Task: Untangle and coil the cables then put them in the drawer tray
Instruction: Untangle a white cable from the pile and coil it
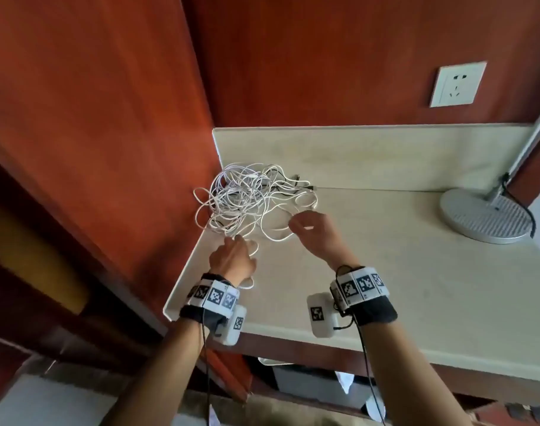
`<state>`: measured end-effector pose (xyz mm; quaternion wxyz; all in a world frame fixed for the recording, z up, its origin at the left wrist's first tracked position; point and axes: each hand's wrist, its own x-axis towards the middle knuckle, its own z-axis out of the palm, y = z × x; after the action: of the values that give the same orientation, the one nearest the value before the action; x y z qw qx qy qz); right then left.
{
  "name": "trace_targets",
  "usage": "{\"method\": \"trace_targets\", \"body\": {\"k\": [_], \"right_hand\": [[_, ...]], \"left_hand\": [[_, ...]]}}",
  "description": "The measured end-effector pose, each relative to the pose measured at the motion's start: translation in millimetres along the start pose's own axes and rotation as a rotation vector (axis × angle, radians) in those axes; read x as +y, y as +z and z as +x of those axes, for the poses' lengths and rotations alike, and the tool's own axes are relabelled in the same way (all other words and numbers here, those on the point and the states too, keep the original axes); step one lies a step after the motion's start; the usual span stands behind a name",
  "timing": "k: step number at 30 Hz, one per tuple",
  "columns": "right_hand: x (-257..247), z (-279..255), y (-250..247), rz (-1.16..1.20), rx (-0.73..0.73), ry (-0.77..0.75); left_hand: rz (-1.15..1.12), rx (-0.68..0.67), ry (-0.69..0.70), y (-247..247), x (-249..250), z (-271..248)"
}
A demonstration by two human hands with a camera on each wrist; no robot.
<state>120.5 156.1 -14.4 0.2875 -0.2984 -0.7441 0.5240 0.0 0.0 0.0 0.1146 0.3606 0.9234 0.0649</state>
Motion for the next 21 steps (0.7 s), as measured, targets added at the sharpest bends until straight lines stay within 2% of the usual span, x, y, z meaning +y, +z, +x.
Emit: {"method": "trace_targets", "body": {"k": [1, 3, 8, 11, 14, 17, 19, 21], "right_hand": [[4, 4, -1, -0.009, -0.033, 0.033], [12, 14, -6, -0.052, -0.079, 0.102], [28, 45, -25, -0.084, -0.169, 0.160], [42, 61, -47, -0.083, -0.218, 0.176], [51, 69, -70, 0.029, -0.277, 0.166], [57, 73, -89, 0.197, -0.454, 0.117], [58, 73, -103, 0.187, -0.557, 0.035], [51, 72, -116, 0.195, -0.579, -0.008]], "left_hand": [[0.021, -0.073, -0.038, 5, 0, 3], [0.051, -0.127, -0.074, 15, 3, 13], [0.035, -0.148, -0.055, 21, 33, 36], [-0.066, -0.145, -0.045, 23, 56, 50], [-0.281, -0.063, 0.062, 12, 90, 56], [-0.438, 0.065, 0.235, -10, 128, 53], [-0.554, 0.105, 0.351, -24, 153, 52], [-0.689, 0.105, 0.464, -35, 175, 52]]}}
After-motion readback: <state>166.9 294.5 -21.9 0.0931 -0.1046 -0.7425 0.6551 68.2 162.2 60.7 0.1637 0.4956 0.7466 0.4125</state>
